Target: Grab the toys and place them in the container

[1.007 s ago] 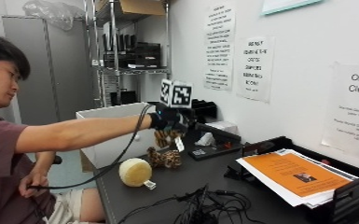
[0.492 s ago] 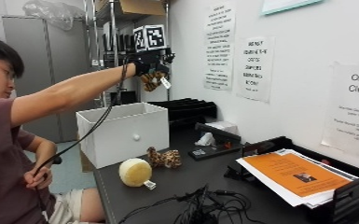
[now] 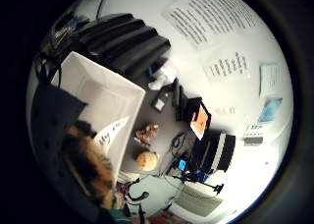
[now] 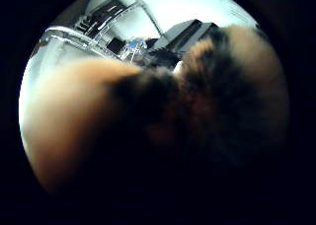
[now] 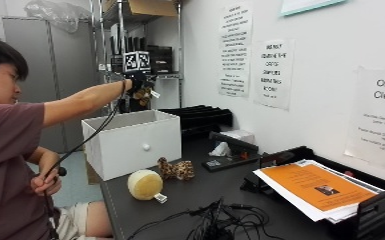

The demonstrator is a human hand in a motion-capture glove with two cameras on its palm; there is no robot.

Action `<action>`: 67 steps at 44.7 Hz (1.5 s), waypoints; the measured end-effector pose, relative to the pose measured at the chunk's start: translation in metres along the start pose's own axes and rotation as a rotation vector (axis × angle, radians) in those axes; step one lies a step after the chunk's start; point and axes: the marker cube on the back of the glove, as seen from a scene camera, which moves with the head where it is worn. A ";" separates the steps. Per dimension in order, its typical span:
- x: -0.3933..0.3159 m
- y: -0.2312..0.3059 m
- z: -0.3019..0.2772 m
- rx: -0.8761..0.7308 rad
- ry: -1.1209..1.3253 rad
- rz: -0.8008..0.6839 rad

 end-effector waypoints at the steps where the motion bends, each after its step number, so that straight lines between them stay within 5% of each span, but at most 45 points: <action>1: -0.002 0.001 0.006 -0.044 0.019 0.020; 7: -0.006 0.002 0.034 -0.309 0.055 0.062; 20: 0.025 0.015 0.016 -0.200 -0.003 0.038; 26: 0.052 0.028 -0.003 -0.305 0.120 0.200; 47: 0.220 0.226 -0.072 -0.301 0.215 0.523; 54: 0.233 0.277 -0.013 -0.332 0.163 0.494; 67: 0.199 0.365 0.217 -0.609 -0.031 0.361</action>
